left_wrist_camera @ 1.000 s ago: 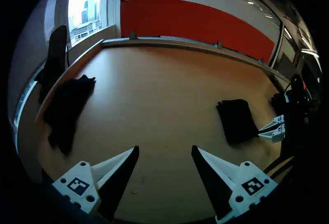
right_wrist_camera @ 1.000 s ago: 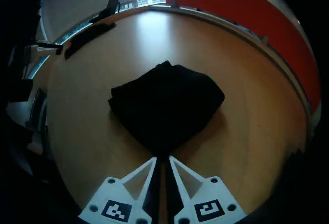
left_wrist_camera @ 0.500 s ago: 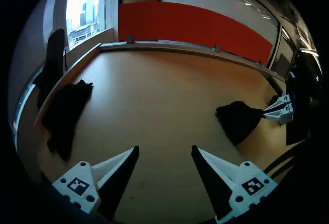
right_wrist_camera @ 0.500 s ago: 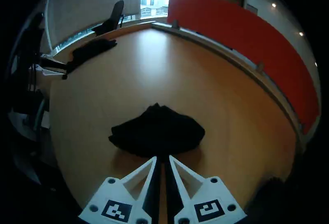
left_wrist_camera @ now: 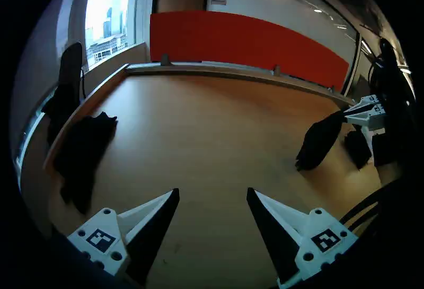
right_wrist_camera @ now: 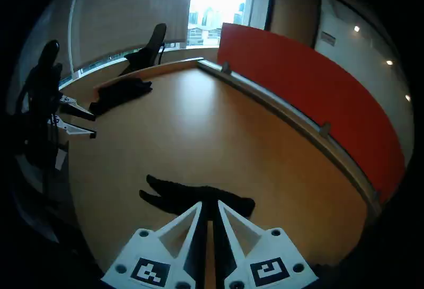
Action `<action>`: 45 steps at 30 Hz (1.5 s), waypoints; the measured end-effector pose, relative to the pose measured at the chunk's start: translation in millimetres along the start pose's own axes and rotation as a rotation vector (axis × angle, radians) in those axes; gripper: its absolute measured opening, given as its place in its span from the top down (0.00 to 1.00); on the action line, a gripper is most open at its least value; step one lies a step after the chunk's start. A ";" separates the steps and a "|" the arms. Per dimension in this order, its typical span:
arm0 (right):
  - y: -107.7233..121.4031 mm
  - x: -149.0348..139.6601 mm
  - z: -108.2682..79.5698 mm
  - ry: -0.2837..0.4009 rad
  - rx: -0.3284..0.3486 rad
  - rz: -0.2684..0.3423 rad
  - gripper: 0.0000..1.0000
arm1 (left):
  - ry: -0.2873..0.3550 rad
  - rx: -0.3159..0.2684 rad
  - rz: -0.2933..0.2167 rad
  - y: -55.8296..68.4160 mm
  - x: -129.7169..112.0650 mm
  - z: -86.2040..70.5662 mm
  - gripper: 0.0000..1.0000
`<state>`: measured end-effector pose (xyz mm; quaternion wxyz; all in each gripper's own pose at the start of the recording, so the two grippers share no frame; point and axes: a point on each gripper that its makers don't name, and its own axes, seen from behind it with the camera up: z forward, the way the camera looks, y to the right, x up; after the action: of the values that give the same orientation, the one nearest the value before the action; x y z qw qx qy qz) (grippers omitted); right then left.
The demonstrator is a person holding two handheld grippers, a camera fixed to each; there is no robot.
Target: Fold towel
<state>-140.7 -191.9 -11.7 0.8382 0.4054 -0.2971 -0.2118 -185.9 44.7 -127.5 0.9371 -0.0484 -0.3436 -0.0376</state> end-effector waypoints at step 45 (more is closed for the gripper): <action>256.6 -92.9 -116.6 -0.161 -0.300 0.129 0.94 | -0.004 -0.014 0.042 32.8 23.0 14.5 0.06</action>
<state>-101.5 77.2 106.9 0.8746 0.2378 -0.3536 -0.2314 -174.3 78.1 -103.7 0.9366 -0.0622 -0.3443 -0.0201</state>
